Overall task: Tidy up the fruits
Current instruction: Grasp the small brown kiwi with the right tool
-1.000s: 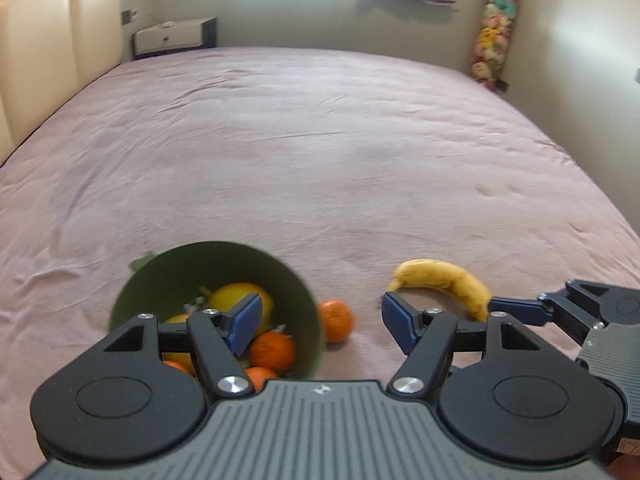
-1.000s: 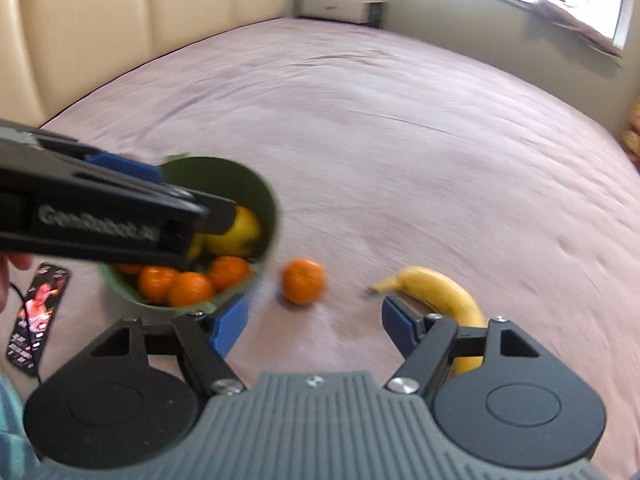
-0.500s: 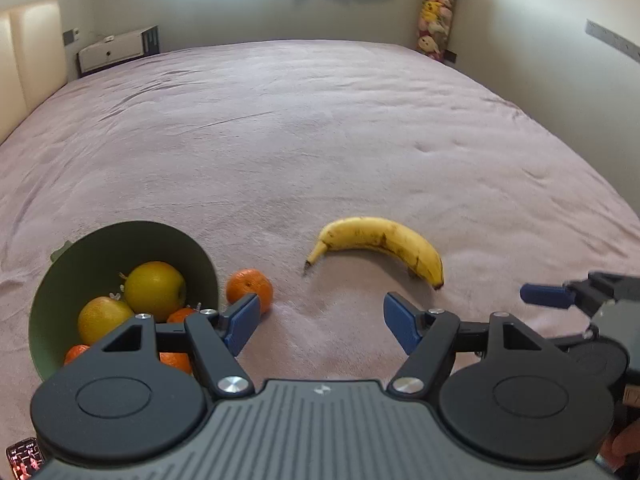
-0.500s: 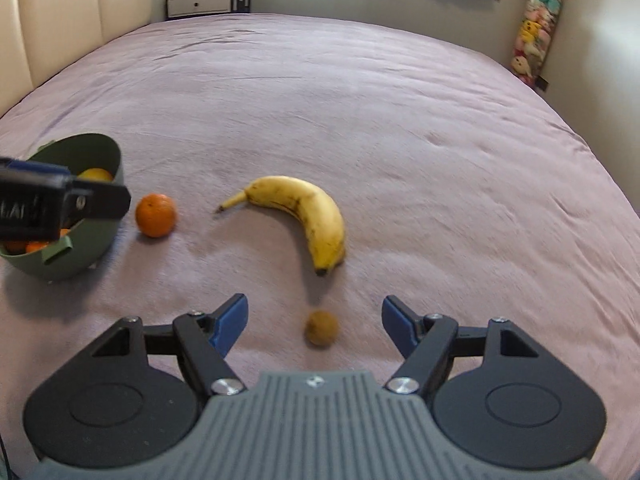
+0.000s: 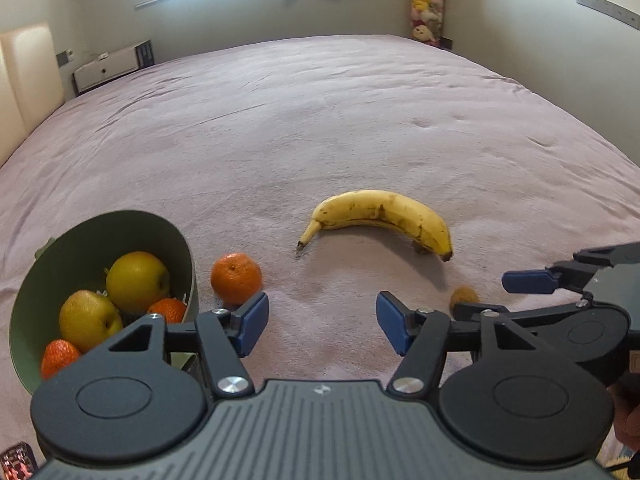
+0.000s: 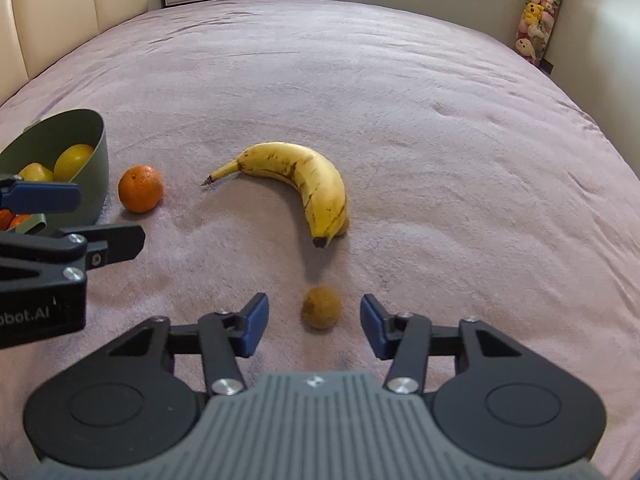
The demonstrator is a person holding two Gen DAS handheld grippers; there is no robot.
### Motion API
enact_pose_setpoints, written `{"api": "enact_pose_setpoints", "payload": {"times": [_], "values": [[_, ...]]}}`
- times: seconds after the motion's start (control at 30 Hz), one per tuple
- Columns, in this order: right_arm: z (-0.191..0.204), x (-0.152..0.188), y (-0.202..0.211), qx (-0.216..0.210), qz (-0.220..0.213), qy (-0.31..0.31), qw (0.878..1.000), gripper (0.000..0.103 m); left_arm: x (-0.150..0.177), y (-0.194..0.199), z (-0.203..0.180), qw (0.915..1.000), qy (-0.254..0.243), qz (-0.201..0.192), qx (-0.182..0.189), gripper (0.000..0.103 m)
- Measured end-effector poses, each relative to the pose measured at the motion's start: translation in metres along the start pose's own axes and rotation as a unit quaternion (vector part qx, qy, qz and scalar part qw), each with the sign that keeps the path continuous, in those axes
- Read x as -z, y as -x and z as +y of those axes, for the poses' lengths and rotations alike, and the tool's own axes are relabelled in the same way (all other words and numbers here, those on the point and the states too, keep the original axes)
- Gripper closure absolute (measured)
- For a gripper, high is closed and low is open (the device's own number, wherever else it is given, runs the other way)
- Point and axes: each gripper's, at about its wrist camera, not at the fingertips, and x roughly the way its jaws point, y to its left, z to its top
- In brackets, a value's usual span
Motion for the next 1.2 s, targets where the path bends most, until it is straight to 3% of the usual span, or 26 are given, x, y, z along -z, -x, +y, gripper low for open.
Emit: {"api": "enact_pose_setpoints", "payload": {"times": [0.07, 0.33, 0.7, 0.93, 1.2], "values": [[0.000, 0.001, -0.004, -0.002, 0.003, 0.000, 1.000, 0.062, 0.001, -0.006, 0.002, 0.9999, 0.011, 0.004, -0.013, 0.031], [-0.003, 0.003, -0.016, 0.008, 0.014, -0.004, 1.000, 0.064, 0.013, -0.019, 0.006, 0.9981, 0.037, 0.001, -0.049, 0.031], [-0.006, 0.004, -0.027, 0.000, 0.029, -0.011, 1.000, 0.066, 0.032, -0.003, 0.005, 0.9976, 0.061, 0.016, -0.028, 0.031], [-0.009, 0.007, -0.037, -0.001, 0.029, -0.009, 1.000, 0.080, 0.046, 0.009, -0.010, 0.9983, 0.043, 0.033, -0.020, 0.031], [-0.014, 0.000, -0.025, -0.014, 0.011, -0.021, 1.000, 0.081, 0.039, 0.013, -0.007, 0.9983, 0.054, 0.016, -0.014, 0.031]]}}
